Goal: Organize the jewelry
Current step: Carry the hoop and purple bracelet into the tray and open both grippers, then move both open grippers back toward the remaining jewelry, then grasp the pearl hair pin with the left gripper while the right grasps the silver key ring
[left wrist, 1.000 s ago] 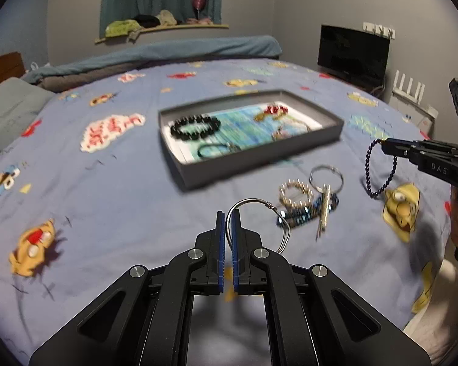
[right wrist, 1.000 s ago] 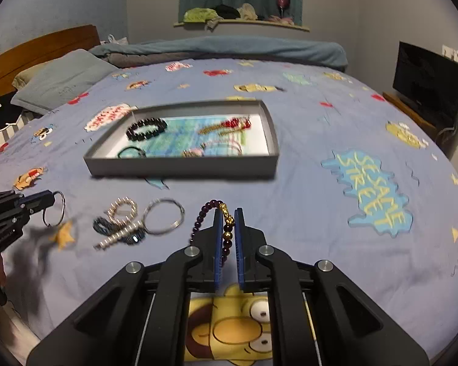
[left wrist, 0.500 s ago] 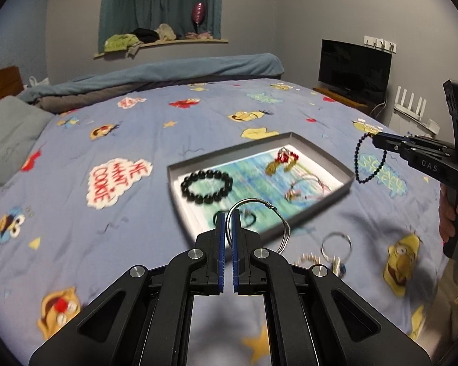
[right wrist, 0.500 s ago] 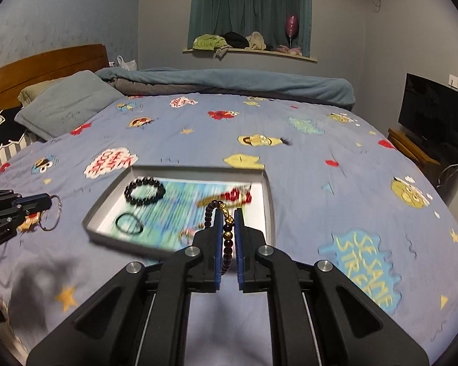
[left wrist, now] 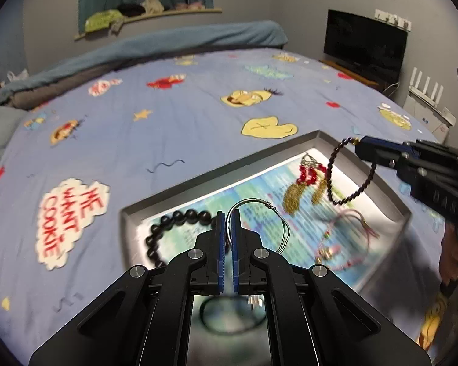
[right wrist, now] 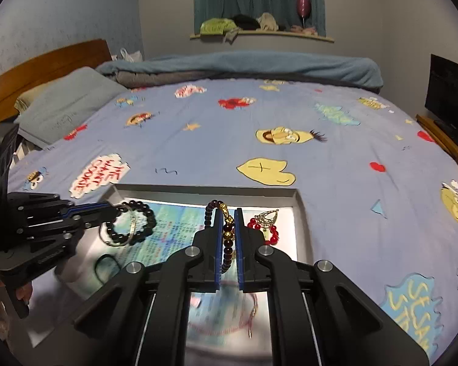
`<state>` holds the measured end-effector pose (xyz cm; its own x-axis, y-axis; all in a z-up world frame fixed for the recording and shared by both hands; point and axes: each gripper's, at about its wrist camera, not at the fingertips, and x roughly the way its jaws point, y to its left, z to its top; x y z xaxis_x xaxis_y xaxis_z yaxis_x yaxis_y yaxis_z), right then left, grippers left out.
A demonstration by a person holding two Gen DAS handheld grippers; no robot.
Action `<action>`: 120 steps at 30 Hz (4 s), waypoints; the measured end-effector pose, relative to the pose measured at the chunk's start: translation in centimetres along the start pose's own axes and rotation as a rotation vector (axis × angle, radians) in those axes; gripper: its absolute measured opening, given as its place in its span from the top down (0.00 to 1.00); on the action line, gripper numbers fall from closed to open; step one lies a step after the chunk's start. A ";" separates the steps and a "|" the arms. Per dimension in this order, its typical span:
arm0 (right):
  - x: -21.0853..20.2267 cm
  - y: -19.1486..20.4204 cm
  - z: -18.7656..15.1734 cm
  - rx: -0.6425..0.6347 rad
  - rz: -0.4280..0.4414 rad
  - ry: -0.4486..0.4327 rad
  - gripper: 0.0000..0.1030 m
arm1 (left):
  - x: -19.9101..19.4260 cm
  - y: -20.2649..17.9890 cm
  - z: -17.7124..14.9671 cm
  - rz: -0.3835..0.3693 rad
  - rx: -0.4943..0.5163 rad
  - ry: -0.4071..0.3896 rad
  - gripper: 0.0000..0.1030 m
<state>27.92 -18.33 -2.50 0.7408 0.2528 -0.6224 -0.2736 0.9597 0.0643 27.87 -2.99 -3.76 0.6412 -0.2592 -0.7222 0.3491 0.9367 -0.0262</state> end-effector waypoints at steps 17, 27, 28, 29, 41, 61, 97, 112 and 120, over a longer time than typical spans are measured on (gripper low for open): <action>8.0 -0.5 0.2 0.052 0.029 0.194 0.93 | 6.7 -1.1 1.4 0.037 0.041 0.147 0.96; 7.4 -0.8 0.0 0.070 0.027 0.187 0.90 | 6.1 -0.8 1.2 0.045 0.028 0.121 0.92; 7.3 -0.8 0.1 0.067 0.024 0.187 0.90 | 5.8 -0.7 1.2 0.049 0.021 0.116 0.86; 7.2 -0.7 0.1 0.064 0.019 0.183 0.90 | 5.6 -0.6 1.2 0.050 0.014 0.110 0.82; 2.5 -0.4 -0.3 0.054 -0.003 0.116 0.51 | 0.2 0.7 -0.4 0.072 -0.047 0.031 0.47; -9.5 1.1 -4.2 0.031 -0.012 -0.018 0.22 | -11.1 -1.4 -5.5 0.122 -0.034 -0.094 0.23; -10.8 3.0 -16.8 0.000 -0.035 0.034 0.14 | -11.3 -7.4 -18.8 -0.010 -0.040 -0.057 0.35; -9.0 3.8 -17.3 -0.022 0.011 0.074 0.43 | -9.1 -10.5 -18.5 -0.099 0.059 -0.029 0.88; -7.8 4.1 -15.9 0.005 0.048 0.078 0.58 | -9.9 -10.0 -18.8 -0.084 0.085 -0.049 0.94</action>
<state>11.26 -18.32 -9.76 0.6770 0.2885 -0.6771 -0.3042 0.9474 0.0996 5.15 -5.36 -9.33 0.6389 -0.3490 -0.6856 0.4585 0.8884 -0.0249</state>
